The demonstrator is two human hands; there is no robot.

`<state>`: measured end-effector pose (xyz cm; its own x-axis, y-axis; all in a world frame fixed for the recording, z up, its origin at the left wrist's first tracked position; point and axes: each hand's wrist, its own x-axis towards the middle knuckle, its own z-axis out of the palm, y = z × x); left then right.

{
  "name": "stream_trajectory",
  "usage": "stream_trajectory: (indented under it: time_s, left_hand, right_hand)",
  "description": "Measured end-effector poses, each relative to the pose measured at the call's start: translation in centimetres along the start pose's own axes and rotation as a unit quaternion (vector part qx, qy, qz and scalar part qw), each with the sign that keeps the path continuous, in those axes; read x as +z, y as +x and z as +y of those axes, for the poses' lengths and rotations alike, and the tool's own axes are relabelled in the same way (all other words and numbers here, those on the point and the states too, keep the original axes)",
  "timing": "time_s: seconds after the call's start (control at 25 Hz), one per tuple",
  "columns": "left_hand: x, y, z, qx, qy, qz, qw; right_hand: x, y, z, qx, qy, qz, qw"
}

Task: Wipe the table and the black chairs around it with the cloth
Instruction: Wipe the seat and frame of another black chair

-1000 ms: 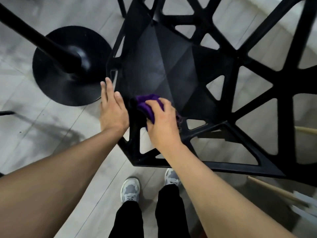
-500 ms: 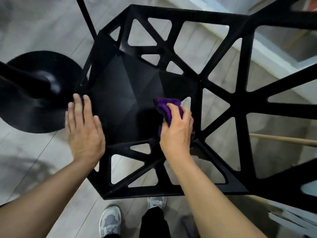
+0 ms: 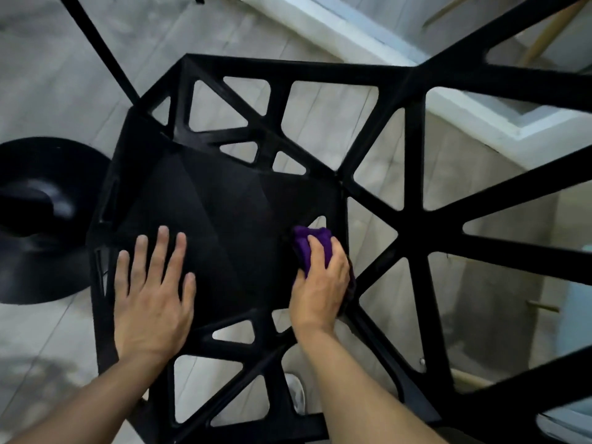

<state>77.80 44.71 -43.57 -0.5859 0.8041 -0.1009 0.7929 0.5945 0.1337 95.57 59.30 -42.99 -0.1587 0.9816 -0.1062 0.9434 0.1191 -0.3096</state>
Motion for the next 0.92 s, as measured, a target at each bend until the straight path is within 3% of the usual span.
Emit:
stream_trajectory:
  time_s: [0.28,0.44,0.56,0.68,0.92]
  left_hand:
    - [0.0,0.2,0.0,-0.004,-0.006,0.009,1.0]
    - [0.1,0.2,0.4,-0.011,-0.007,0.011,1.0]
    - [-0.1,0.3,0.3,-0.009,-0.012,0.001,1.0]
    - [-0.1,0.3,0.3,-0.019,-0.026,-0.004,0.999]
    - [-0.6,0.3,0.3,-0.019,-0.031,-0.011,0.999]
  right_hand:
    - [1.5,11.2,-3.8,-0.107,-0.003,0.042,0.993]
    - [-0.6,11.5,-3.7,-0.182,-0.058,0.043,0.981]
    - [-4.8,13.6,-3.3,-0.262,-0.214,0.015,0.941]
    - [-7.4,15.5,-3.6,-0.306,-0.377,-0.095,0.869]
    - [-12.6,12.0,-1.4,-0.283,-0.473,-0.168,0.817]
